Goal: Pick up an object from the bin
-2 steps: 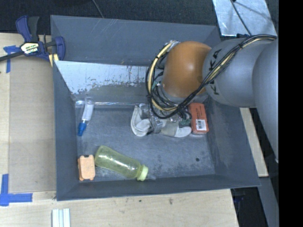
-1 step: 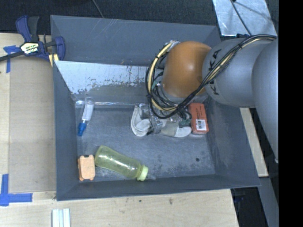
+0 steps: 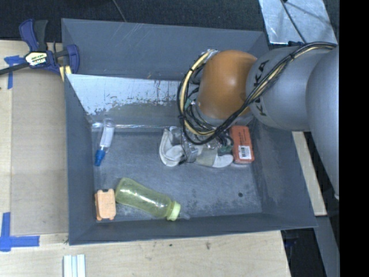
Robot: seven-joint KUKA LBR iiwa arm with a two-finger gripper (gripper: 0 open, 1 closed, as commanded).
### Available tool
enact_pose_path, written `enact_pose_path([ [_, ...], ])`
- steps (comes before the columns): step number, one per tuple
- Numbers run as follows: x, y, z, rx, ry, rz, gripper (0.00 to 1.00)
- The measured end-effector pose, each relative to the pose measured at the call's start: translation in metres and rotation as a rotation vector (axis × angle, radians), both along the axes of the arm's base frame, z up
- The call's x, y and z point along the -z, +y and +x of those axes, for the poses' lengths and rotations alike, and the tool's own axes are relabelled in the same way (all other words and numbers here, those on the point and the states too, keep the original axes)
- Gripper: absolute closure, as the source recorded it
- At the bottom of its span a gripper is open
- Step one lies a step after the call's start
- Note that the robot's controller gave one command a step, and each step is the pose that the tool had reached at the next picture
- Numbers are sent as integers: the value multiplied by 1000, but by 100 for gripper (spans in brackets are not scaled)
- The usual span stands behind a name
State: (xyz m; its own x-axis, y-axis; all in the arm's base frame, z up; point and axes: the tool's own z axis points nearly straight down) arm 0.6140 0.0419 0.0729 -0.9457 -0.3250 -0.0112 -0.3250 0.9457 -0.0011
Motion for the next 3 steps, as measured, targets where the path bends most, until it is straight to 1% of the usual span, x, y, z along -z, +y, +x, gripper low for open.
enact_pose_path([
  [3, 0, 0, 0, 1, 0, 0, 100],
])
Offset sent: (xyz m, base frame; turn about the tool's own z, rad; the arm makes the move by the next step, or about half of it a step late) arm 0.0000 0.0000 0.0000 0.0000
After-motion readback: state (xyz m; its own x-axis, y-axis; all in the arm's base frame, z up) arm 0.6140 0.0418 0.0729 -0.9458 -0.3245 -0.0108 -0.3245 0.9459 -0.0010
